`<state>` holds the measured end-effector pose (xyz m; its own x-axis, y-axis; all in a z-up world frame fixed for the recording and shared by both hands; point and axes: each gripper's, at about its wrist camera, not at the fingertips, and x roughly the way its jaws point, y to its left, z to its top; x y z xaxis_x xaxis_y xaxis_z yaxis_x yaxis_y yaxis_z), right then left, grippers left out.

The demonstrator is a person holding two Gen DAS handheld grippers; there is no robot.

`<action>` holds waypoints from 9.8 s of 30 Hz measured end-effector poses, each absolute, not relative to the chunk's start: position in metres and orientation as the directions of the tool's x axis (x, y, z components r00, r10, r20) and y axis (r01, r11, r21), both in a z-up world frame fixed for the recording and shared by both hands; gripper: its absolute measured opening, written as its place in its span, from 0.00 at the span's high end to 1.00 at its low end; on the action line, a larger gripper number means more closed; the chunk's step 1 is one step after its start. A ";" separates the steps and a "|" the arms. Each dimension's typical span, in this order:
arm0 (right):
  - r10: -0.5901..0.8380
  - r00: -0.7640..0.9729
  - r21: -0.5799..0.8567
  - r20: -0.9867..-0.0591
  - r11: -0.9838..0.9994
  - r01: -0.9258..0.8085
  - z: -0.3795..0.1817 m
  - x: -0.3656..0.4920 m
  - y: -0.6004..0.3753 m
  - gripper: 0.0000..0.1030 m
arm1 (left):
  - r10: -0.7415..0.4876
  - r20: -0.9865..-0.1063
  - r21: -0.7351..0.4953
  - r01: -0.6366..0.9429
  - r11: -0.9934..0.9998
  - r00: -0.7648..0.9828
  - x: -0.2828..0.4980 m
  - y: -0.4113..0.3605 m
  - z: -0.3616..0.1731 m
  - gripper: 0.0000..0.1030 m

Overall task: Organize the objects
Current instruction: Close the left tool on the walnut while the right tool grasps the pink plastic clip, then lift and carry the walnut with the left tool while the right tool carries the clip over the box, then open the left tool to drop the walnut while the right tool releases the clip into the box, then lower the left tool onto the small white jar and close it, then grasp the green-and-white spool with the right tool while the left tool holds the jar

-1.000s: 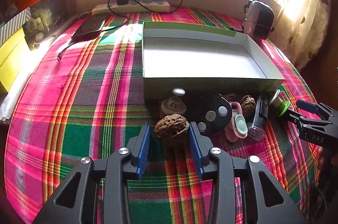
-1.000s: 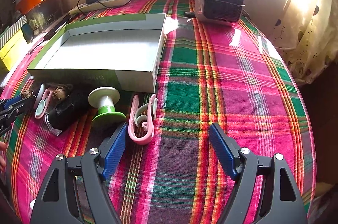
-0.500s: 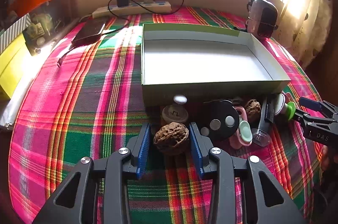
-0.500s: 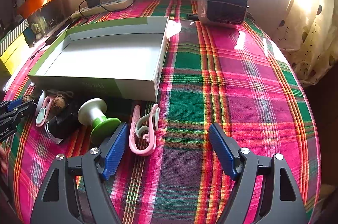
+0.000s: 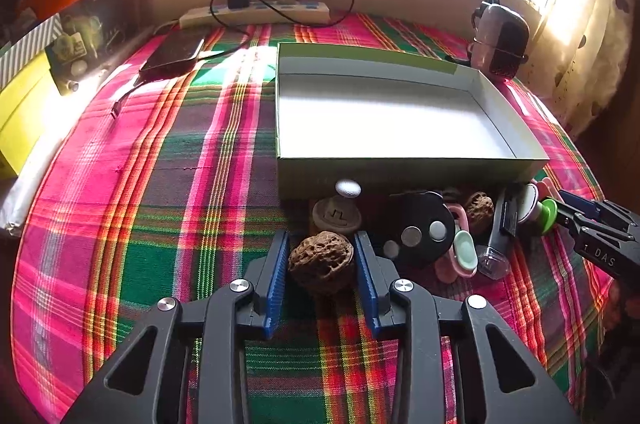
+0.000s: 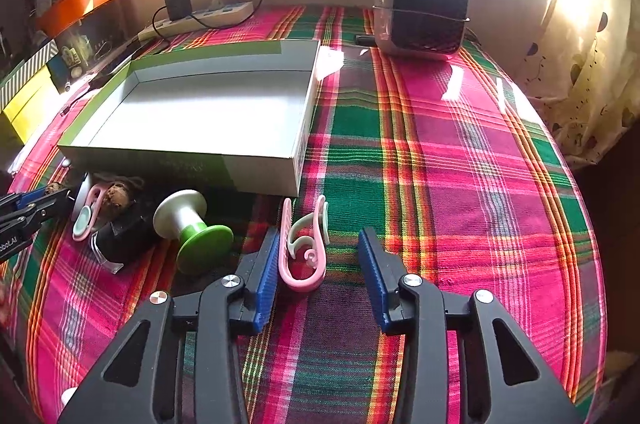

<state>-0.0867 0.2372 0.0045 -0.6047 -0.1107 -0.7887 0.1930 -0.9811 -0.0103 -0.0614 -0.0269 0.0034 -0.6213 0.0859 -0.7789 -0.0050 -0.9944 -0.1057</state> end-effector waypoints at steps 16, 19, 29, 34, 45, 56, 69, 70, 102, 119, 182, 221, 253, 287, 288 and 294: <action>-0.111 -0.608 -0.012 -0.786 -0.981 0.195 0.005 -0.084 0.237 0.76 | 0.084 -0.778 -0.102 -0.007 -0.995 -0.622 -0.059 -0.028 0.004 0.71; -0.109 -0.609 -0.013 -0.786 -0.981 0.193 0.005 -0.084 0.237 0.76 | 0.085 -0.778 -0.103 -0.007 -0.995 -0.622 -0.059 -0.029 0.004 0.71; -0.128 -0.613 0.008 -0.779 -0.981 0.194 0.011 -0.079 0.238 0.76 | 0.078 -0.773 -0.098 -0.003 -0.995 -0.630 -0.055 -0.030 0.012 0.71; -0.133 -0.628 0.011 -0.767 -0.981 0.195 0.021 -0.076 0.238 0.76 | 0.080 -0.762 -0.096 -0.011 -0.995 -0.643 -0.053 -0.028 0.023 0.71; -0.164 -0.664 0.017 -0.730 -0.975 0.222 0.053 -0.091 0.228 0.76 | 0.104 -0.743 -0.099 -0.045 -0.994 -0.661 -0.078 -0.021 0.046 0.71; -0.208 -0.638 0.026 -0.742 -0.959 0.282 0.057 -0.137 0.198 0.76 | 0.109 -0.766 -0.097 -0.054 -0.994 -0.633 -0.130 -0.009 0.038 0.71; -0.210 -0.571 0.028 -0.793 -0.950 0.310 0.030 -0.197 0.179 0.76 | 0.082 -0.798 -0.063 -0.052 -0.997 -0.597 -0.182 -0.003 0.022 0.71; -0.209 -0.568 0.025 -0.796 -0.949 0.315 0.029 -0.200 0.177 0.76 | 0.079 -0.799 -0.057 -0.055 -0.997 -0.596 -0.185 -0.002 0.021 0.71; -0.158 -0.554 -0.013 -0.817 -0.957 0.291 0.012 -0.221 0.169 0.76 | 0.027 -0.806 0.010 -0.059 -0.998 -0.591 -0.201 0.004 0.010 0.71; -0.181 -0.580 0.010 -0.795 -0.958 0.286 0.023 -0.209 0.170 0.55 | 0.072 -0.784 -0.049 -0.054 -0.997 -0.616 -0.188 -0.004 0.020 0.70; -0.186 -0.628 0.052 -0.755 -0.973 0.225 0.031 -0.025 0.217 0.55 | 0.406 -0.805 -0.196 -0.451 -0.871 -0.433 0.032 0.069 0.012 0.70; -0.243 -0.562 0.013 -0.790 -0.924 0.381 0.010 -0.078 0.187 0.47 | 0.325 -0.790 -0.223 -0.249 -0.942 -0.520 -0.009 0.010 0.008 0.83; -0.226 -0.585 0.017 -0.779 -0.940 0.341 0.006 -0.078 0.196 0.68 | 0.323 -0.788 -0.220 -0.250 -0.943 -0.524 -0.012 0.009 0.009 0.83; -0.266 -0.628 0.053 -0.732 -0.940 0.337 0.044 -0.092 0.203 0.68 | 0.287 -0.740 -0.174 -0.239 -0.955 -0.608 -0.049 0.004 0.051 0.84; -0.264 -0.629 0.052 -0.731 -0.941 0.335 0.044 -0.094 0.203 0.68 | 0.281 -0.740 -0.169 -0.236 -0.957 -0.610 -0.052 0.004 0.051 0.84; -0.261 -0.627 0.050 -0.734 -0.941 0.333 0.047 -0.108 0.196 0.68 | 0.266 -0.739 -0.167 -0.215 -0.962 -0.619 -0.072 0.000 0.052 0.84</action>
<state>-0.1085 0.1961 0.0474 -0.6270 -0.2614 -0.7338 0.3334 -0.9414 0.0505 -0.0719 -0.0002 0.0524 -0.6186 0.2663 -0.7392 -0.2148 -0.9623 -0.1668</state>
